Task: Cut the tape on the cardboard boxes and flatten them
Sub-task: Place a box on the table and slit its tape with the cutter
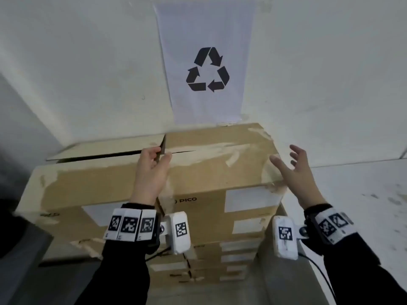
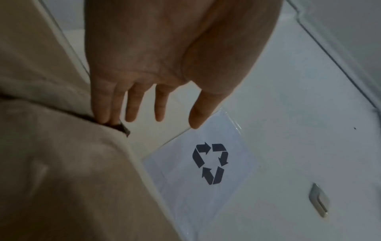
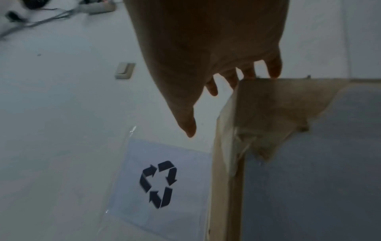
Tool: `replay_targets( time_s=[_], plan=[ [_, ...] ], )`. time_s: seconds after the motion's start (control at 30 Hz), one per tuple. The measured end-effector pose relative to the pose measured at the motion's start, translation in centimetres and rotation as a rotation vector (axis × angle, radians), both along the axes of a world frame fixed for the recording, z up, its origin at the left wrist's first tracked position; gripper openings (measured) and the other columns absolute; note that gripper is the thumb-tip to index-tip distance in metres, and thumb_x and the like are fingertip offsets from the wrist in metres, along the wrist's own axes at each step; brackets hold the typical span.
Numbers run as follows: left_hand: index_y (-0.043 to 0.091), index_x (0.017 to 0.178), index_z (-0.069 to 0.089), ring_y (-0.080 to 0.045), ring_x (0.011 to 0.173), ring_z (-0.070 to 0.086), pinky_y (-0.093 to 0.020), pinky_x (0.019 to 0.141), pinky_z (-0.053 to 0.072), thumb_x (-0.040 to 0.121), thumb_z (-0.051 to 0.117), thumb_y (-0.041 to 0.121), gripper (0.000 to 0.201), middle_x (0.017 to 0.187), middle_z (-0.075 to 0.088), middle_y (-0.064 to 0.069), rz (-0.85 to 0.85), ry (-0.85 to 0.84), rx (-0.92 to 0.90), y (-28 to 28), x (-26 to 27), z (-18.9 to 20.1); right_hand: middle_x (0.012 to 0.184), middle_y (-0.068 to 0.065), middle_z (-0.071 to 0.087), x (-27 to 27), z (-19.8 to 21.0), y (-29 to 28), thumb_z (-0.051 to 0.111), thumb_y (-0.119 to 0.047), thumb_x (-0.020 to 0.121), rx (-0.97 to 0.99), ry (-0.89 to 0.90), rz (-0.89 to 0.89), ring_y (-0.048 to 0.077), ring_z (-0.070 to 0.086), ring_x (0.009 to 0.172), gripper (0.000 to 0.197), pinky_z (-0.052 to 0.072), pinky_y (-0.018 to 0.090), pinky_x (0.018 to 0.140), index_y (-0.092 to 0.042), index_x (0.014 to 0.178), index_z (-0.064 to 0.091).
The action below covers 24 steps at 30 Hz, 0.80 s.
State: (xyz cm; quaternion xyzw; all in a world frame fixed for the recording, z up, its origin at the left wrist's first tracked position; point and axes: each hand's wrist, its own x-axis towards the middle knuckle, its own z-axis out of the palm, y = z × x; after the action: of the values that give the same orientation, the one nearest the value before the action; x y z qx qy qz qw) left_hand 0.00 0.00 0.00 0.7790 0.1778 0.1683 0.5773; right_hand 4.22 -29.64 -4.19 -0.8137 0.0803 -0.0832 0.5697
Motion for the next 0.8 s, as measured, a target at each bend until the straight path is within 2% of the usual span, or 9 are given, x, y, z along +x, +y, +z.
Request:
replay_targets(
  time_s=[0.1, 0.17, 0.27, 0.33, 0.47, 0.57, 0.63, 0.73, 0.8],
  plan=[
    [0.019, 0.133, 0.041, -0.015, 0.124, 0.041, -0.029, 0.098, 0.034, 0.094, 0.056, 0.034, 0.044, 0.130, 0.043, 0.001, -0.039, 0.115, -0.043, 0.1, 0.3, -1.3, 0.149, 0.011, 0.032, 1.9, -1.0, -0.3, 0.067, -0.045, 0.082, 0.144, 0.211, 0.065, 0.026, 0.040, 0.131, 0.082, 0.038, 0.039, 0.103, -0.023, 0.147, 0.022],
    [0.020, 0.136, 0.038, -0.016, 0.131, 0.038, -0.035, 0.109, 0.033, 0.093, 0.056, 0.037, 0.049, 0.139, 0.041, 0.001, -0.047, 0.159, -0.037, 0.0, 0.1, -2.4, 0.142, 0.010, 0.041, 2.4, -1.8, -0.3, 0.067, -0.044, 0.082, 0.232, 0.274, 0.082, 0.026, 0.053, 0.117, 0.082, 0.049, 0.038, 0.089, -0.023, 0.147, 0.022],
    [0.022, 0.136, 0.038, -0.017, 0.132, 0.040, -0.040, 0.111, 0.033, 0.092, 0.057, 0.038, 0.050, 0.143, 0.042, -0.001, -0.040, 0.161, -0.019, 0.0, 0.5, -3.0, 0.126, 0.008, 0.057, 2.8, -2.3, -0.4, 0.064, -0.041, 0.086, 0.318, 0.325, 0.101, 0.021, 0.063, 0.094, 0.070, 0.052, 0.030, 0.060, -0.017, 0.144, 0.033],
    [0.023, 0.138, 0.036, -0.016, 0.133, 0.038, -0.033, 0.111, 0.031, 0.093, 0.056, 0.037, 0.051, 0.146, 0.039, -0.001, -0.050, 0.175, -0.001, -0.2, 0.7, -3.0, 0.112, 0.009, 0.063, 2.9, -2.1, -0.7, 0.060, -0.039, 0.089, 0.367, 0.363, 0.168, 0.021, 0.065, 0.084, 0.053, 0.053, 0.026, 0.053, -0.013, 0.133, 0.047],
    [0.023, 0.147, 0.029, -0.016, 0.134, 0.037, -0.027, 0.101, 0.028, 0.095, 0.054, 0.036, 0.059, 0.149, 0.036, 0.000, -0.084, 0.256, 0.045, -0.6, 1.5, -3.3, 0.098, 0.008, 0.065, 3.0, -2.1, -1.7, 0.054, -0.035, 0.093, 0.387, 0.395, 0.225, 0.019, 0.064, 0.079, 0.040, 0.056, 0.028, 0.063, -0.008, 0.123, 0.054],
    [0.022, 0.145, 0.035, -0.021, 0.126, 0.048, -0.040, 0.109, 0.036, 0.092, 0.057, 0.037, 0.059, 0.142, 0.048, -0.002, -0.083, 0.265, 0.038, -0.2, 2.0, -3.7, 0.098, 0.008, 0.065, 3.0, -1.9, -2.0, 0.051, -0.030, 0.095, 0.388, 0.390, 0.241, 0.019, 0.064, 0.081, 0.039, 0.056, 0.026, 0.065, -0.006, 0.125, 0.053],
    [0.023, 0.139, 0.044, -0.021, 0.117, 0.055, -0.047, 0.103, 0.043, 0.091, 0.058, 0.035, 0.051, 0.132, 0.056, -0.001, -0.096, 0.255, 0.029, -0.4, 1.9, -3.7, 0.100, 0.007, 0.066, 2.5, -1.5, -2.2, 0.049, -0.028, 0.097, 0.380, 0.379, 0.258, 0.018, 0.064, 0.083, 0.036, 0.056, 0.025, 0.068, -0.008, 0.126, 0.053],
    [0.024, 0.132, 0.052, -0.011, 0.104, 0.060, -0.035, 0.091, 0.050, 0.095, 0.055, 0.024, 0.037, 0.120, 0.062, 0.006, -0.116, 0.159, -0.002, -1.6, 0.9, -2.6, 0.106, 0.003, 0.067, 1.2, 0.1, -3.4, 0.046, -0.026, 0.098, 0.366, 0.297, 0.255, 0.016, 0.065, 0.088, 0.031, 0.055, 0.024, 0.075, -0.014, 0.125, 0.055],
    [0.033, 0.123, 0.053, 0.000, 0.098, 0.060, -0.023, 0.081, 0.049, 0.096, 0.053, 0.020, 0.030, 0.112, 0.063, 0.013, -0.148, 0.069, -0.025, -3.0, -0.3, -1.4, 0.109, -0.001, 0.069, 0.0, 1.6, -4.9, 0.046, -0.026, 0.098, 0.364, 0.230, 0.250, 0.012, 0.067, 0.092, 0.027, 0.055, 0.022, 0.077, -0.020, 0.121, 0.057]
  ],
)
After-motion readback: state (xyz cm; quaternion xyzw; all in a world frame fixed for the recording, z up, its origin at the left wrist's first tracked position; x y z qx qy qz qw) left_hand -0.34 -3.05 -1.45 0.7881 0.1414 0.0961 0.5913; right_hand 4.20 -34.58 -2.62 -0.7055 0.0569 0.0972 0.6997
